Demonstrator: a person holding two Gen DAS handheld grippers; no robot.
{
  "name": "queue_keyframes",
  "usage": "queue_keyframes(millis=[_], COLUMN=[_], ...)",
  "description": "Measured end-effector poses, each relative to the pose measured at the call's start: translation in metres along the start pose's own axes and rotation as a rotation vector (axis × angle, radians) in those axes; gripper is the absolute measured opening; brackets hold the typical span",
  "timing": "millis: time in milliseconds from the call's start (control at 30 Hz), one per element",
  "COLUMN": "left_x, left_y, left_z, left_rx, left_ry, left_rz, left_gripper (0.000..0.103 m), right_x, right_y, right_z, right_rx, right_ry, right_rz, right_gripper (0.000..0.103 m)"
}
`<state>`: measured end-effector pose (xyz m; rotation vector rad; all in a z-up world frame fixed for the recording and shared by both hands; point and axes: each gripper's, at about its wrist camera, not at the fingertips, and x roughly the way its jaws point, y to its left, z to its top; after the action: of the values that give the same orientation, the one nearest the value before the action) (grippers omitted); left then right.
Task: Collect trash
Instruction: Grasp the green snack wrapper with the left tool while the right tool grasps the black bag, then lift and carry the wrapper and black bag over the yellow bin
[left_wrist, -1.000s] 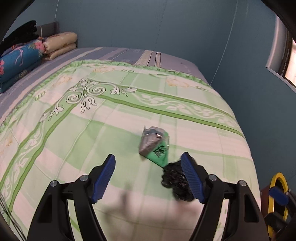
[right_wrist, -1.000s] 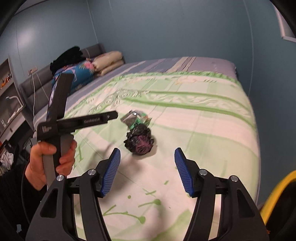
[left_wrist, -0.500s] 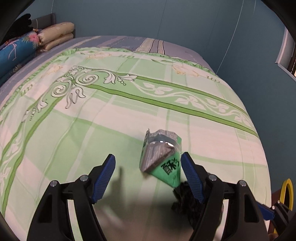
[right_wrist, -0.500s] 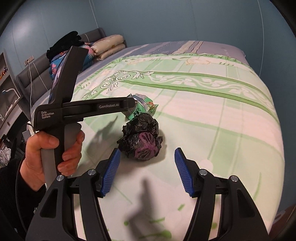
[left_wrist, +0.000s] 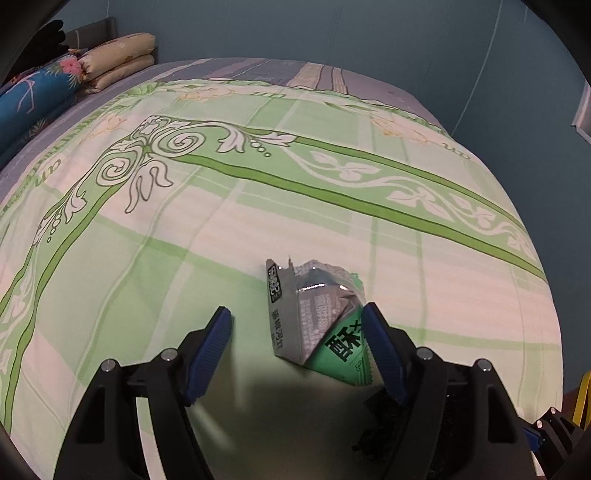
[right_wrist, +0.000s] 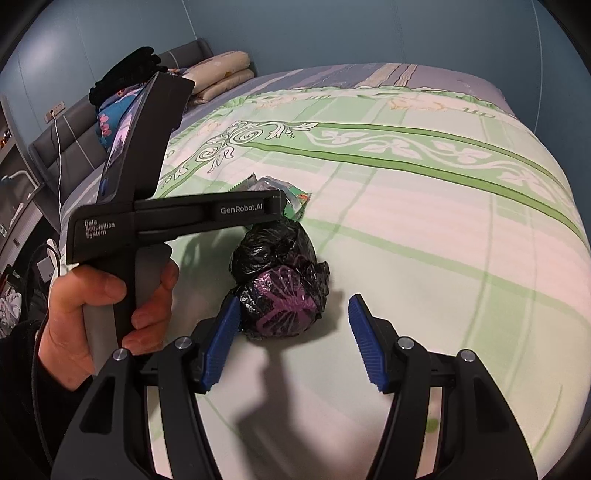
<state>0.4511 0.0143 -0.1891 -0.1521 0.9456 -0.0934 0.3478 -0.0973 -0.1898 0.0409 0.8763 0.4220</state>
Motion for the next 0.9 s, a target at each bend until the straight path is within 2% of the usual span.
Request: queue_keyframes(millis=[200,300,367,467,567,633,900], left_x=[0.001,0.000,-0.002,-0.007,-0.015,-0.020,-0.042], left_y=[0.023,0.034,0.042,0.052,0.063,0.068,0.092], left_z=[0.004,0.003,0.000,-0.004,-0.009,-0.011,-0.017], left_rx=[-0.034,-0.045,-0.056,-0.064,-0.079,-0.082,-0.143], left_ry=[0.008,0.015,0.024,0.030,0.037,0.036,-0.010], left_rz=[0.020,0.038,0.042,0.054,0.058,0.054,0.043], left_gripper=[0.055,0.051,0.049,0.040,0.022,0.015,0.007], right_x=[0.015,0.024,0.031,0.038,0.038,0.033,-0.019], right_y=[0.012,0.020,0.024,0.031,0.033,0.034,0.038], right_z=[0.011,0.016,0.019,0.023,0.026,0.027,0.020], right_rx=[-0.013,-0.031,-0.037,-0.044,-0.040,-0.035,-0.032], right_ry=[0.011,0.020,0.030,0.038,0.038,0.032,-0.033], right_rz=[0.011,0.008,0.013,0.004,-0.004,-0.013,-0.024], right_gripper=[0.057,0.056,0.049,0.040,0.031,0.028,0.027])
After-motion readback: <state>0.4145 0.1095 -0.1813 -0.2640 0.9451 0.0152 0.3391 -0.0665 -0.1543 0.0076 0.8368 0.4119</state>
